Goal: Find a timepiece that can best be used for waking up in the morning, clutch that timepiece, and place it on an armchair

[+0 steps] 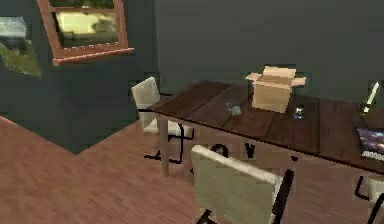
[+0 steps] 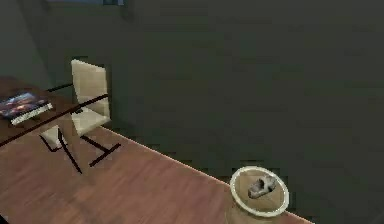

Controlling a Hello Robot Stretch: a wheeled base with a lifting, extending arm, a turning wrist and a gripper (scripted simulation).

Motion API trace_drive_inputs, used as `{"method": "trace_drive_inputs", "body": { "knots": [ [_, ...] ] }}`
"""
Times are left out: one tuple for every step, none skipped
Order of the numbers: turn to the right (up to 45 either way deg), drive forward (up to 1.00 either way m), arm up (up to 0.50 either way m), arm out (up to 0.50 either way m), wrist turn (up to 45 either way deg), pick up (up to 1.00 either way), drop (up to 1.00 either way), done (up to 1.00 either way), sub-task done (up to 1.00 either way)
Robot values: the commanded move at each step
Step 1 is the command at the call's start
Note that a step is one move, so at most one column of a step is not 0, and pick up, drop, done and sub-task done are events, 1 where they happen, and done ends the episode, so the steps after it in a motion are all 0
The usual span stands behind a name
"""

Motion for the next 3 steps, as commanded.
{"method": "trace_drive_inputs", "body": {
  "knots": [
    [-45.0, 0.00, 0.00, 0.00, 0.0, 0.00, 0.00, 0.00, 0.00],
    [-45.0, 0.00, 0.00, 0.00, 0.0, 0.00, 0.00, 0.00, 0.00],
    [-42.0, 0.00, 0.00, 0.00, 0.0, 0.00, 0.00, 0.00, 0.00]
  ]
}}
